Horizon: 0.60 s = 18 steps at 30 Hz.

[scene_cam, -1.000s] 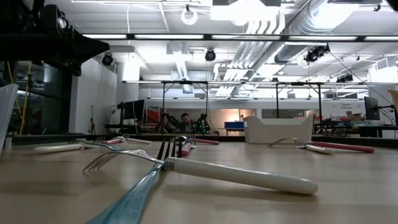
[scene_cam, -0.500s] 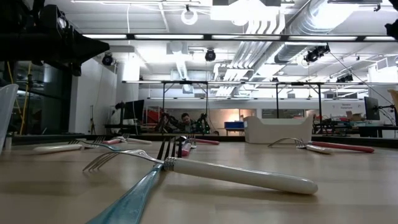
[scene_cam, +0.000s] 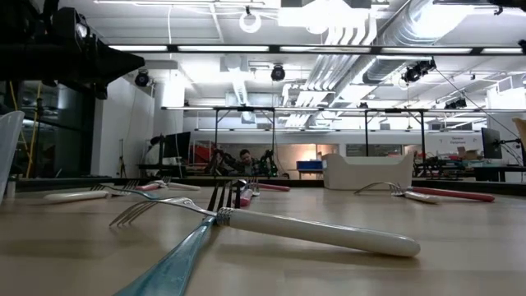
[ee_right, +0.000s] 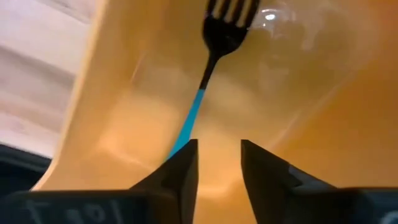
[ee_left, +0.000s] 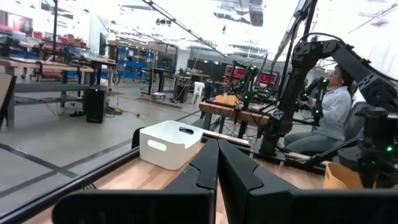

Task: Sort silverware by color (type)
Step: Put the center blue fork into the yellow bin, then put the top middle pink fork into the transparent bin

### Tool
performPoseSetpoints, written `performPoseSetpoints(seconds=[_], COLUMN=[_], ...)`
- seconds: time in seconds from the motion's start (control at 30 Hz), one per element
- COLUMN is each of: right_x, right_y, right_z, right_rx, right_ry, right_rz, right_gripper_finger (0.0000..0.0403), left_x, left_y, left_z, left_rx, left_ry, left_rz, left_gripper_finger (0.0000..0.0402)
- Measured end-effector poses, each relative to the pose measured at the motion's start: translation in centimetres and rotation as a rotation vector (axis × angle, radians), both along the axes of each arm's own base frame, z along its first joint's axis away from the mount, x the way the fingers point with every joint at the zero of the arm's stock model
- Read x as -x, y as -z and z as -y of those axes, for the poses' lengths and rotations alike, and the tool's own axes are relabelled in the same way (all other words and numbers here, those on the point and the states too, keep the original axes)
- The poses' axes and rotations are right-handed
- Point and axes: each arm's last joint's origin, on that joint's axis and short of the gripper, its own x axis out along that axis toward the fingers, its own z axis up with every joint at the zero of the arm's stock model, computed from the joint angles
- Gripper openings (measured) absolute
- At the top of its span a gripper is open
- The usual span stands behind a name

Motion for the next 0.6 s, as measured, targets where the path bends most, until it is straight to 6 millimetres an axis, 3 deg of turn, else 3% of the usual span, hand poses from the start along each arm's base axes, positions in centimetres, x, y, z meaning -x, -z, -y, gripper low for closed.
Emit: performPoseSetpoints(seconds=[0.2, 0.47, 0.6], right_x=[-0.8, -1.0, -1.3], right_y=[-3.1, -8.0, -9.0], right_z=[1.5, 6.0, 9.0], right_rx=[-0.015, 0.140, 0.243], right_ry=[-0.125, -0.301, -0.380], right_rz=[0.044, 0.218, 0.348], right_gripper_finger=[0.0119, 0.0012, 0.0008], left_x=[0.1, 0.1, 0.2], left_y=[-0.2, -0.5, -0.7], left_z=[-0.1, 0.0, 0.0], left_rx=[-0.045, -0.123, -0.164], left_ry=[-0.032, -0.050, -0.059], left_rz=[0.011, 0.006, 0.015], left_gripper_finger=[0.0000, 0.0000, 0.0000])
